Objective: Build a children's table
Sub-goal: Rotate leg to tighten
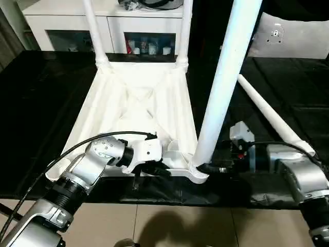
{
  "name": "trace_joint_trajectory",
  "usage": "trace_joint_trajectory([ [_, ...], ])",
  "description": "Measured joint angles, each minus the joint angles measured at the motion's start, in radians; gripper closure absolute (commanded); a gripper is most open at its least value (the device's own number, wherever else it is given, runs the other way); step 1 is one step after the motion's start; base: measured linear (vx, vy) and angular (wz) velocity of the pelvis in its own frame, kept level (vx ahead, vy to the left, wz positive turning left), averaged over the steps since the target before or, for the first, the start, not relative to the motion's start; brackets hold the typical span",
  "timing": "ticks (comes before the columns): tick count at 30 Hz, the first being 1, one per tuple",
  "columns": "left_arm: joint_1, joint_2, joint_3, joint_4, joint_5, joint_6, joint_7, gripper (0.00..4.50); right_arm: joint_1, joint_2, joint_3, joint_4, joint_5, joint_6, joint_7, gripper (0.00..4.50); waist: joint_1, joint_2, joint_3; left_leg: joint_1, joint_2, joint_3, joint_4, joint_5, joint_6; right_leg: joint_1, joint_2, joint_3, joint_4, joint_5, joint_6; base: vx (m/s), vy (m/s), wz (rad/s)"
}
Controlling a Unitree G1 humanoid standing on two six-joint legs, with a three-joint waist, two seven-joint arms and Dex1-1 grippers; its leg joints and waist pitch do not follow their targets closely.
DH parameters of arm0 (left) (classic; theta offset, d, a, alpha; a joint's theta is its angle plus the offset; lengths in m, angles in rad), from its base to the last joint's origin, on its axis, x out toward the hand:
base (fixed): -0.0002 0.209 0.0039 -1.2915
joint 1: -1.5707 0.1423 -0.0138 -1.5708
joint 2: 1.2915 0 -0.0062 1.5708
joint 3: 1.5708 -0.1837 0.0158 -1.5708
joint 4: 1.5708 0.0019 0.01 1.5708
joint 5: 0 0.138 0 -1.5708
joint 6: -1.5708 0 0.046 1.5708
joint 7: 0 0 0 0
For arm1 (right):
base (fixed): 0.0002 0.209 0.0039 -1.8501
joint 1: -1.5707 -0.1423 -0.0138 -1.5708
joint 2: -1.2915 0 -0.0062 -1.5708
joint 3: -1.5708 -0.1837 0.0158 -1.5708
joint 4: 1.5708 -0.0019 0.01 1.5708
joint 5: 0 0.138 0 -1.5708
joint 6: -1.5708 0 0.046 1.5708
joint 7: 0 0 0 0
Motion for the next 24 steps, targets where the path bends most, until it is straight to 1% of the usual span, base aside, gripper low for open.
trace_joint_trajectory([
  [1,0.0,0.0,0.0,0.0,0.0,-0.002,0.0,4.5,0.0,0.0,0.006,-0.003,0.001,0.001,0.008,0.19,0.0,0.0,0.0,0.0,0.0,0.0,0.0,0.0,0.0,0.0,0.0,0.0,0.0,0.0,0.0,0.0,0.0,0.0],
  [2,0.0,0.0,0.0,0.0,0.0,-0.002,0.0,4.5,0.0,0.0,0.01,-0.004,0.001,0.001,0.015,0.19,0.0,0.0,0.0,0.0,0.0,0.0,0.0,0.0,0.0,0.0,0.0,0.0,0.0,0.0,0.0,0.0,0.0,0.0],
  [4,0.0,0.0,0.0,0.0,0.0,-0.003,0.0,4.5,0.0,0.0,0.011,-0.004,0.001,0.001,0.026,0.4,0.0,0.0,0.0,0.0,0.0,0.0,0.0,0.0,0.0,0.0,0.0,0.0,0.0,0.0,0.0,0.0,0.0,0.0],
  [5,0.0,0.0,0.0,0.0,0.0,-0.003,0.0,4.5,0.0,0.0,0.011,-0.004,0.001,0.002,0.031,0.56,0.0,0.0,0.0,0.0,0.0,0.0,0.0,0.0,0.0,0.0,0.0,0.0,0.0,0.0,0.0,0.0,0.0,0.0],
  [6,0.0,0.0,0.0,0.0,0.0,-0.003,0.0,4.5,0.001,0.0,0.012,-0.005,0.002,0.003,0.033,0.56,0.0,0.0,0.0,0.0,0.0,0.0,0.0,0.0,0.0,0.0,0.0,0.0,0.0,0.0,0.0,0.0,0.0,0.0],
  [8,0.0,0.0,0.0,0.0,0.0,-0.004,0.0,4.5,0.003,0.0,0.016,-0.015,0.002,0.013,0.037,0.75,0.001,0.0,0.0,0.0,0.0,0.0,0.0,0.0,0.0,0.0,0.0,0.0,0.0,0.0,0.0,0.0,0.0,0.0],
  [9,0.0,-0.001,0.0,0.0,0.0,-0.004,0.0,4.5,0.003,0.0,0.018,-0.016,0.002,0.015,0.037,0.75,0.001,0.0,0.0,0.0,0.0,0.0,0.0,0.0,0.0,0.0,0.0,0.0,0.0,0.0,0.0,0.0,0.0,0.0],
  [11,0.0,-0.001,0.0,0.0,0.0,-0.004,0.0,4.5,0.003,0.0,0.02,-0.017,0.002,0.021,0.037,1.04,0.001,0.0,0.0,0.0,0.0,0.0,0.0,0.0,0.0,0.0,0.0,0.0,0.0,0.0,0.0,0.0,0.0,0.0],
  [12,0.0,-0.001,0.0,0.0,0.0,-0.004,0.0,4.5,0.003,0.0,0.02,-0.017,0.002,0.024,0.036,1.04,0.001,0.0,0.0,0.0,0.0,0.0,0.0,0.0,0.0,0.0,0.0,0.0,0.0,0.0,0.0,0.0,0.0,0.0],
  [13,0.0,-0.001,0.0,0.0,0.0,-0.004,-0.001,4.5,0.003,-0.001,0.019,-0.017,0.003,0.029,0.035,1.2,0.002,0.0,0.0,0.0,0.0,0.0,0.0,0.0,0.0,0.0,0.0,0.0,0.0,0.0,0.0,0.0,0.0,0.0],
  [14,0.0,-0.001,0.0,0.0,0.0,-0.004,-0.002,4.5,0.003,-0.001,0.019,-0.017,0.003,0.033,0.035,1.2,0.002,0.0,0.0,0.0,0.0,0.0,0.0,0.0,0.0,0.0,0.0,0.0,0.0,0.0,0.0,0.0,0.0,0.0],
  [15,0.0,-0.001,0.0,0.0,0.0,-0.004,-0.003,4.5,0.003,-0.001,0.019,-0.017,0.003,0.036,0.035,1.42,0.002,0.0,0.0,0.0,0.0,0.0,0.0,0.0,0.0,0.0,0.0,-0.001,0.0,0.0,0.0,0.0,0.0,0.0],
  [18,0.0,0.0,0.0,0.0,0.0,-0.004,-0.009,4.5,0.003,-0.001,0.018,-0.017,0.004,0.044,0.031,1.55,0.003,0.0,0.0,0.0,0.0,0.0,0.0,0.0,0.0,0.0,0.0,-0.001,0.0,0.0,0.0,0.0,0.0,0.0],
  [21,0.0,0.0,0.001,0.0,-0.001,-0.004,-0.009,4.5,0.003,-0.001,0.018,-0.022,0.007,0.062,0.031,1.84,0.006,0.0,0.0,0.001,0.0,0.0,0.001,0.0,0.0,0.001,0.0,-0.001,0.001,0.0,0.0,0.0,0.0,0.0],
  [24,0.0,-0.011,0.007,-0.001,-0.011,0.029,-0.008,4.5,0.008,0.009,0.005,-0.022,0.019,0.089,0.024,1.95,0.007,-0.001,0.0,0.001,0.0,0.0,0.001,0.0,0.0,0.001,0.0,-0.001,0.002,0.0,0.0,0.0,0.0,0.0],
])
